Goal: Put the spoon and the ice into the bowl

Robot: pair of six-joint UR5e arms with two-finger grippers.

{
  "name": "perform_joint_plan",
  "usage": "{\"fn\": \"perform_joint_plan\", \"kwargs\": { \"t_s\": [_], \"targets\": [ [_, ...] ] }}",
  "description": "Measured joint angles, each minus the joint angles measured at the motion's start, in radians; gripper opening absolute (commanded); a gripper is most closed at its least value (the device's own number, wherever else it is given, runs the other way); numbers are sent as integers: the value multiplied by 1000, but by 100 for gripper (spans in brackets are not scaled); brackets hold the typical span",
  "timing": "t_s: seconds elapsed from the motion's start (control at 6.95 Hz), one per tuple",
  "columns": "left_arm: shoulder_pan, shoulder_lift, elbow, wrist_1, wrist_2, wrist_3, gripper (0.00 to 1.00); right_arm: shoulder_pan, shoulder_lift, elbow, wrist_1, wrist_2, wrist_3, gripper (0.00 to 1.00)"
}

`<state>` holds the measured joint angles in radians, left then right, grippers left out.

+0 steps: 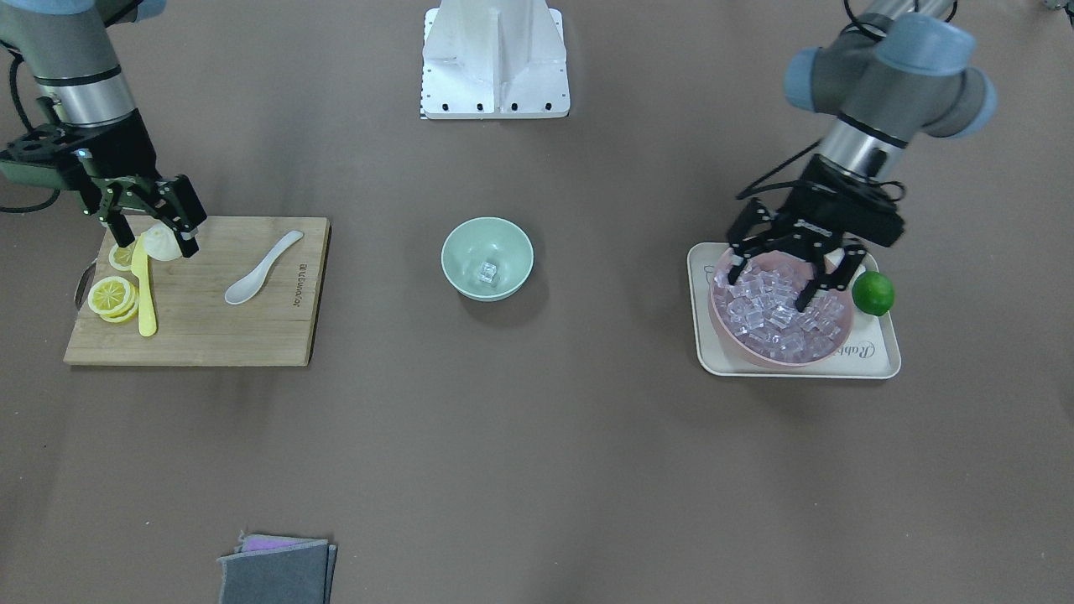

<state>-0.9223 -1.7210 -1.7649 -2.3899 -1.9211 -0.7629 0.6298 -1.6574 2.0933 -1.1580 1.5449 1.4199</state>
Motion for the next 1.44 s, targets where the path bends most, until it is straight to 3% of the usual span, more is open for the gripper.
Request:
{"fn": "perform_joint_plan", "kwargs": {
  "t_s": [0.14, 0.29, 0.72, 1.44],
  "targets": [
    [-122, 47, 38, 2, -102, 154, 99, -86, 6, 1, -39, -90, 64, 95],
    [-218, 76, 86, 3, -173, 288, 99, -165, 27, 0, -112, -178, 121, 83],
    [-315, 93, 153, 0, -233, 429, 99, -297, 160, -88, -252, -321, 242, 60],
    [-318, 95, 160, -4, -235, 428, 99, -308, 180, -116, -261, -339, 267, 57]
  ]
}}
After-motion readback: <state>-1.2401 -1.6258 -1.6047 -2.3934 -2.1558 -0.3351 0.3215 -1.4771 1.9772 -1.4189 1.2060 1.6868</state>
